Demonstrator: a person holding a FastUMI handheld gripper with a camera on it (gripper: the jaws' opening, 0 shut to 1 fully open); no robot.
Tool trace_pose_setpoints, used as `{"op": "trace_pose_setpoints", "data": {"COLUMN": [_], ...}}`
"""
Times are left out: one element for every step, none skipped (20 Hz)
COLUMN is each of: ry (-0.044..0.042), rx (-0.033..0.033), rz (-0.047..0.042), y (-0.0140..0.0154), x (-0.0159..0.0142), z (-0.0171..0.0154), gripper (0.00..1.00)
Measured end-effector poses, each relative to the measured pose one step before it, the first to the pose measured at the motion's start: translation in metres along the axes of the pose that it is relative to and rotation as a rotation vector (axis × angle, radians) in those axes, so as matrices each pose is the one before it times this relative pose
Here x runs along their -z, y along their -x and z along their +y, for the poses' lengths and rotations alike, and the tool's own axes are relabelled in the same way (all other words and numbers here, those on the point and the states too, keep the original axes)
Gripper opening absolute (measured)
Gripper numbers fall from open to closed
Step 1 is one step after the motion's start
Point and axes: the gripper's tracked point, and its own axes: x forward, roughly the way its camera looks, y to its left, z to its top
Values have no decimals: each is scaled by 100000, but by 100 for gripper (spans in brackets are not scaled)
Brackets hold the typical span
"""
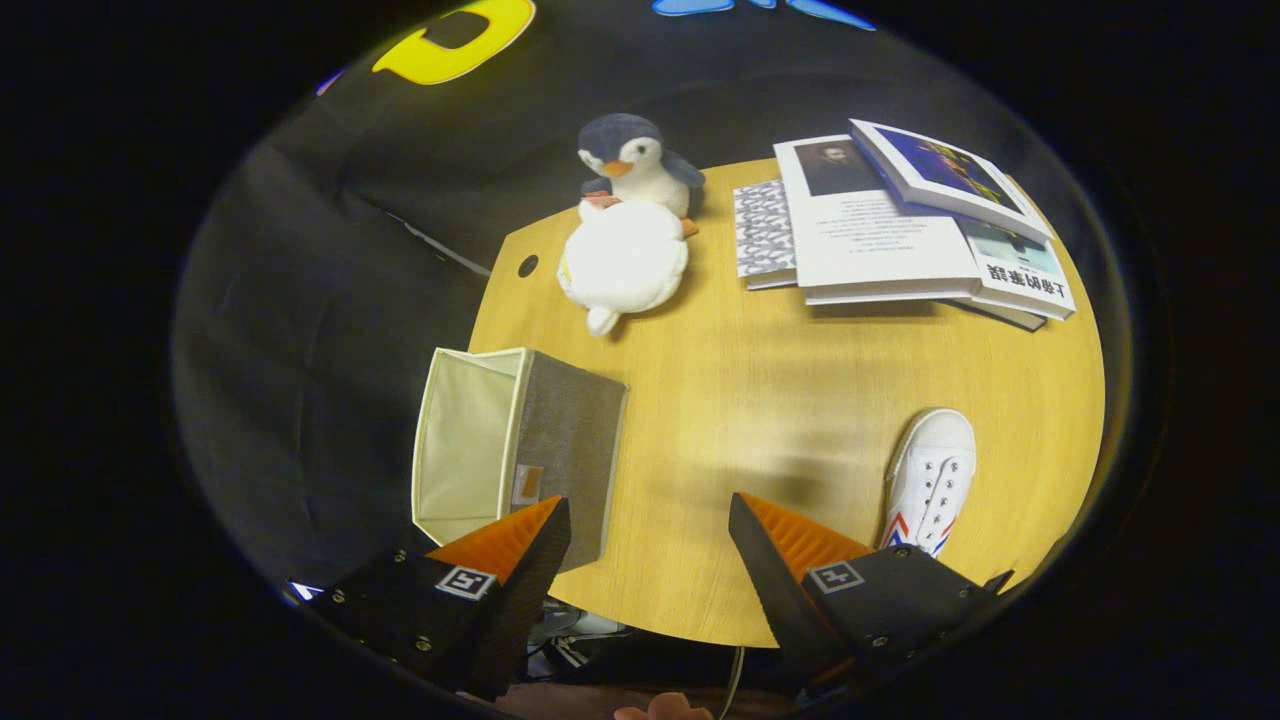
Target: Open the storage box then place both shoes into the box .Put the left shoe in first, then the right shoe, with the right side of both shoes facing outward in a uniform manner.
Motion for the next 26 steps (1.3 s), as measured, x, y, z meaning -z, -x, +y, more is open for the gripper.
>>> {"op": "trace_pose_setpoints", "data": {"ry": [-1188,-1746,-2620,-2732,-2003,-1213,-1176,-1045,-1104,-1791,-2293,-2252,-1340,-683,-190,309,860,1215,1091,525,-54,88,-222,374,580,-51], "rx": [1499,274,-493,210,1262,1815,2175,2354,1631,1026,426,265,834,1293,1778,2109,2807,3236,2884,1853,2182,853,466,611,240,-738], "rz": [-623,-1239,-1228,-722,-490,-577,-581,169,634,872,939,522,118,-68,20,409,762,959,1176,933,1527,904,781,928,1023,875], "y": [451,337,468,496,402,145,101,107,28,31,11,33,7,-106,-133,-248,-343,-647,-450,-566,-621,-545,-541,-537,-524,-422], "x": [361,149,180,235,276,203,236,448,502,550,535,452,277,222,215,252,250,365,307,196,229,135,59,135,105,166], "z": [-1322,-784,-748,-1080,-1304,-1394,-1518,-1557,-1435,-1160,-1021,-1024,-978,-1009,-1038,-1038,-1187,-1291,-1145,-837,-916,-458,-391,-236,-38,210], "gripper": [98,98,97,98,97,98,98,97,98,98,98,97,97,97,97,97,98,98,98,98,98,98,98,97,97,97]}}
